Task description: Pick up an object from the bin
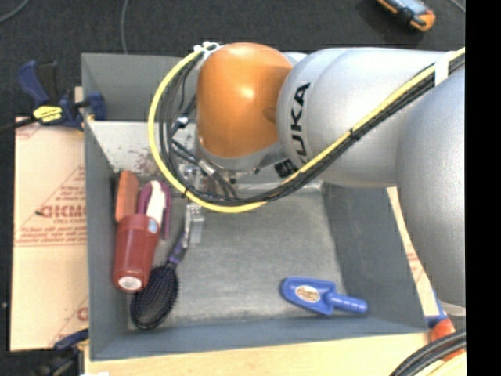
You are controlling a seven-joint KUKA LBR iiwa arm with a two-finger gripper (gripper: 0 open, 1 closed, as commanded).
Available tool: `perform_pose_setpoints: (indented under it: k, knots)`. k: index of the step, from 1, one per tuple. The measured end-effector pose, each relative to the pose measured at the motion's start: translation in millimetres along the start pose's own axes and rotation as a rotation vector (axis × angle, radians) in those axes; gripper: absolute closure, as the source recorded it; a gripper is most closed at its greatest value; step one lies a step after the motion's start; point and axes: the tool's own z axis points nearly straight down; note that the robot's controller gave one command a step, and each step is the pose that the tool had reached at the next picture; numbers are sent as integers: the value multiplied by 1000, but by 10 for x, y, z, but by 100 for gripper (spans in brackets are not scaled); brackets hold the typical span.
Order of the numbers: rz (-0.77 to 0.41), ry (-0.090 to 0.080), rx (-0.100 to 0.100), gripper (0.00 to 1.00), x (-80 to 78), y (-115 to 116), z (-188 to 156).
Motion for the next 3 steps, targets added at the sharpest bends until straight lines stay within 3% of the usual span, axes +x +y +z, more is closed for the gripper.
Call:
perform_pose_setpoints:
  k: [1,2,3]
  knots:
    - [5,-6,-1,0,-10,-15,-43]
    - [-337,-9,1,0,43,-150,822]
    - [-739,-8,1,0,341,-71,647]
